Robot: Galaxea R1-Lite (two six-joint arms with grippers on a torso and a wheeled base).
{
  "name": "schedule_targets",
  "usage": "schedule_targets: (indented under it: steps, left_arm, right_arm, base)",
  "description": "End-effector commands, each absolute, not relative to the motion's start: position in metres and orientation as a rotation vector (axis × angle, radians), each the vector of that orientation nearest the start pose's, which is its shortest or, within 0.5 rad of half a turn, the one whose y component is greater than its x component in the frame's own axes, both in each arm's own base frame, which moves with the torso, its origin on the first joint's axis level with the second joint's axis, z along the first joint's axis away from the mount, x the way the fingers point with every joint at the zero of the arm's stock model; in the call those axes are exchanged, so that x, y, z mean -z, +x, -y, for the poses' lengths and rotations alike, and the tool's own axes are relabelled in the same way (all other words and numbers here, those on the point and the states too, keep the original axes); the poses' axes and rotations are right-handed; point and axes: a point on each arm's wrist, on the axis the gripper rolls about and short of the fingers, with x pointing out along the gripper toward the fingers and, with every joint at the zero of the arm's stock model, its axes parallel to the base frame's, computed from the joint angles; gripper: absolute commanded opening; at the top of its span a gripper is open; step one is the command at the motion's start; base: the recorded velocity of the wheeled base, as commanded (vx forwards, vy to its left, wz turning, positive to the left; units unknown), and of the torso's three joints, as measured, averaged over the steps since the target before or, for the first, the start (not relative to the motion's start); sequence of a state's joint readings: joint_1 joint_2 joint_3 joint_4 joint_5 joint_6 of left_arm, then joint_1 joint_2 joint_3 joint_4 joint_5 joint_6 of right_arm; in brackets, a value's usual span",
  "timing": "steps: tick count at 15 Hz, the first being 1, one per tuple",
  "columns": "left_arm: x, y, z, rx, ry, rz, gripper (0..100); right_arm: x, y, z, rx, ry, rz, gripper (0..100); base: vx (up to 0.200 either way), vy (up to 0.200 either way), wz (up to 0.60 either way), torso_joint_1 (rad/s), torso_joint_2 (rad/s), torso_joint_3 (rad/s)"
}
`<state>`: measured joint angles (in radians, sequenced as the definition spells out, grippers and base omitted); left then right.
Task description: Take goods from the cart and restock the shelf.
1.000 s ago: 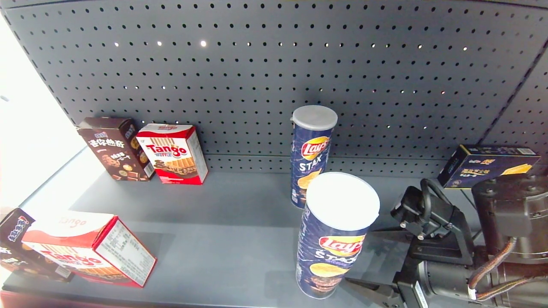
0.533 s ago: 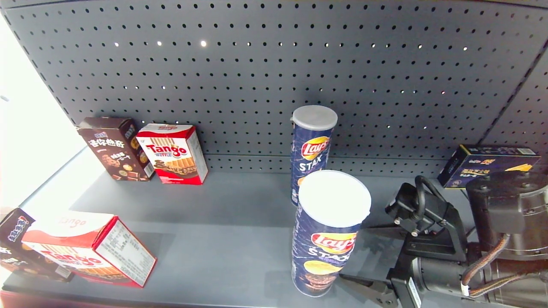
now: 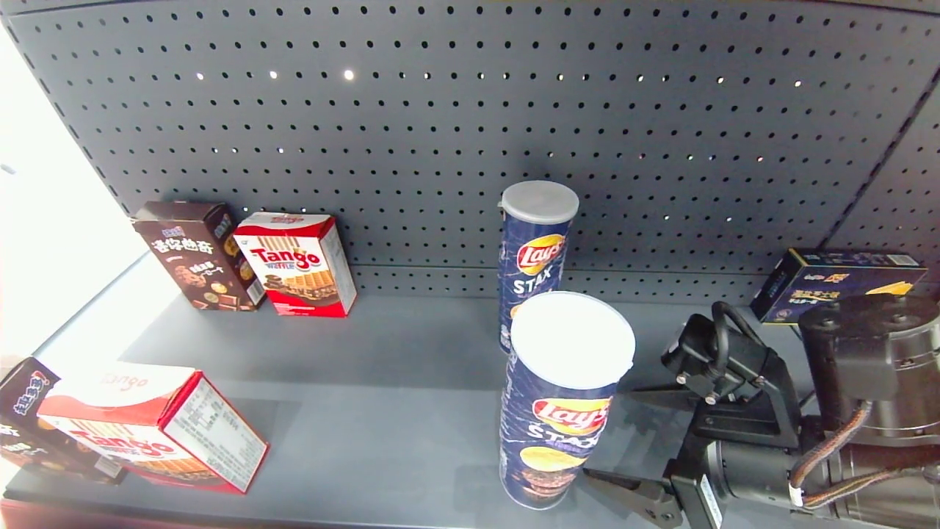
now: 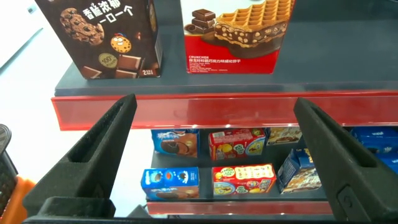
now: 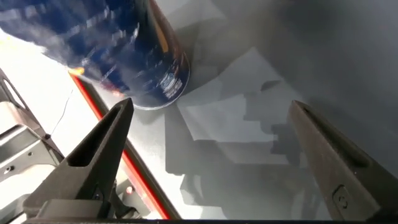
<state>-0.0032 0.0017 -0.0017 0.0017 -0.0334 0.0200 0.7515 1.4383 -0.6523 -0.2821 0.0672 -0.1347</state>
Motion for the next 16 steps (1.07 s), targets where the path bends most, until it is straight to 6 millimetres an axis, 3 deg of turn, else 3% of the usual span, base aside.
schedule_targets:
  steps: [1,5,8,10,12,14,16]
  left_arm:
    - [-0.076,-0.023,0.001,0.037,0.020,-0.003,100]
    - [-0.076,-0.023,0.001,0.037,0.020,-0.003,100]
    - [-0.076,-0.023,0.001,0.035,0.020,-0.003,100]
    - [-0.076,-0.023,0.001,0.035,0.020,-0.003,100]
    - [-0.076,-0.023,0.001,0.035,0.020,-0.003,100]
    - [-0.076,-0.023,0.001,0.037,0.020,-0.003,100]
    - [-0.076,-0.023,0.001,0.037,0.021,-0.003,100]
  right_arm:
    - [-0.177,0.167,-0.160,-0.839,-0.301,-0.437,100]
    - [-0.177,0.166,-0.159,-0.841,-0.301,-0.437,100]
    - [-0.182,0.166,-0.148,-0.804,-0.282,-0.419,100]
    - [-0.201,0.174,-0.121,-0.685,-0.226,-0.327,100]
    - [-0.226,0.177,-0.082,-0.507,-0.172,-0.212,100]
    - [-0.247,0.154,-0.039,-0.314,-0.138,-0.098,100]
    - [-0.250,0.111,-0.016,-0.188,-0.130,-0.002,100]
  base:
    - [0.000,0.000,0.00,0.000,0.00,0.000]
    - [0.000,0.000,0.00,0.000,0.00,0.000]
    - [0.000,0.000,0.00,0.000,0.00,0.000]
    - [0.000,0.000,0.00,0.000,0.00,0.000]
    - [0.000,0.000,0.00,0.000,0.00,0.000]
    - [0.000,0.000,0.00,0.000,0.00,0.000]
    - [0.000,0.000,0.00,0.000,0.00,0.000]
